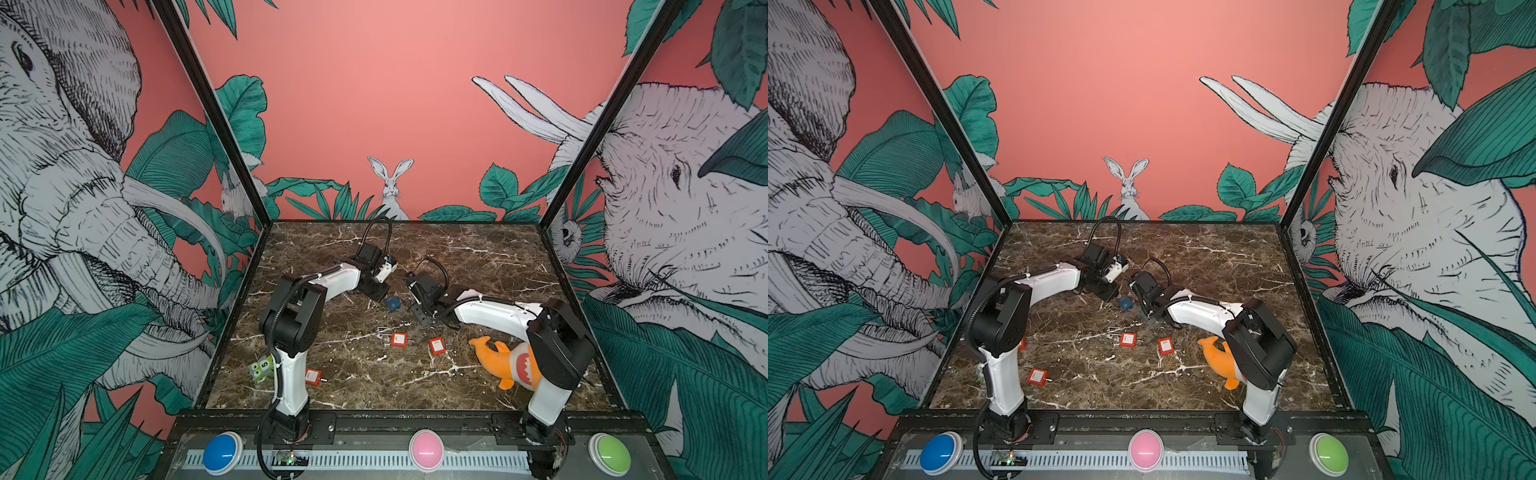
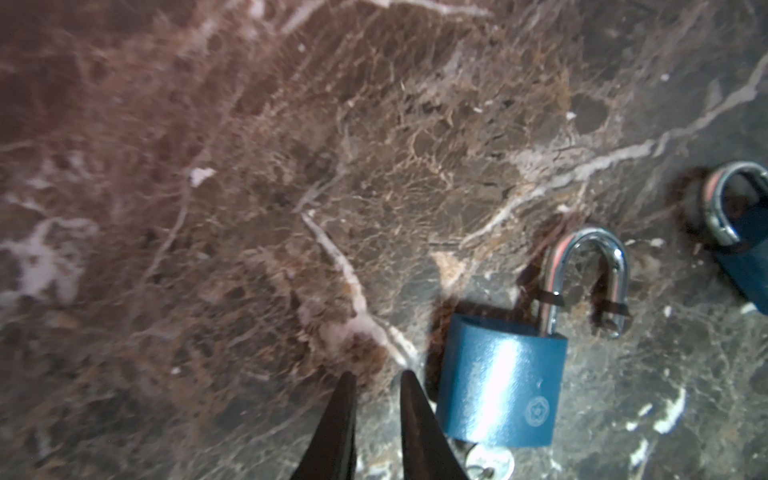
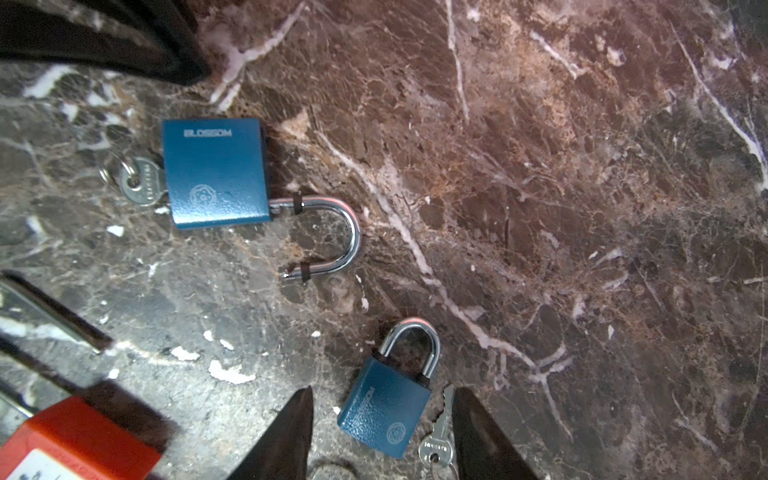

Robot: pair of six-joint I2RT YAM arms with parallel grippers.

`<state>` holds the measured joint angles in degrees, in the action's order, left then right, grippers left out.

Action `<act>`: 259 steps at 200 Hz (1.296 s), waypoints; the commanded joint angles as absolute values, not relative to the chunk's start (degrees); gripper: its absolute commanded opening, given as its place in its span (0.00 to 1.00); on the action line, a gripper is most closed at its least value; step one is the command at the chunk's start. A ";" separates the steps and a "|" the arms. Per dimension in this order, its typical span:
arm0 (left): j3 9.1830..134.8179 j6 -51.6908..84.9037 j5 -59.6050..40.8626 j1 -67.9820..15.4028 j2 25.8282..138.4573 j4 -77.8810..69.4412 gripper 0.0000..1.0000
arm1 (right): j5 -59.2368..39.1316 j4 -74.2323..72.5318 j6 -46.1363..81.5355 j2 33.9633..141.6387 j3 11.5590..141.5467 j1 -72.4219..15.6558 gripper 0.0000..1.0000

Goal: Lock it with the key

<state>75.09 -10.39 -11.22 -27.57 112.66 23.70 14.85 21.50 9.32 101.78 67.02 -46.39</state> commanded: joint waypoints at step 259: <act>56.69 -3.01 -6.09 -24.01 89.24 13.09 0.21 | -2.63 28.89 23.84 108.75 77.48 -43.03 0.54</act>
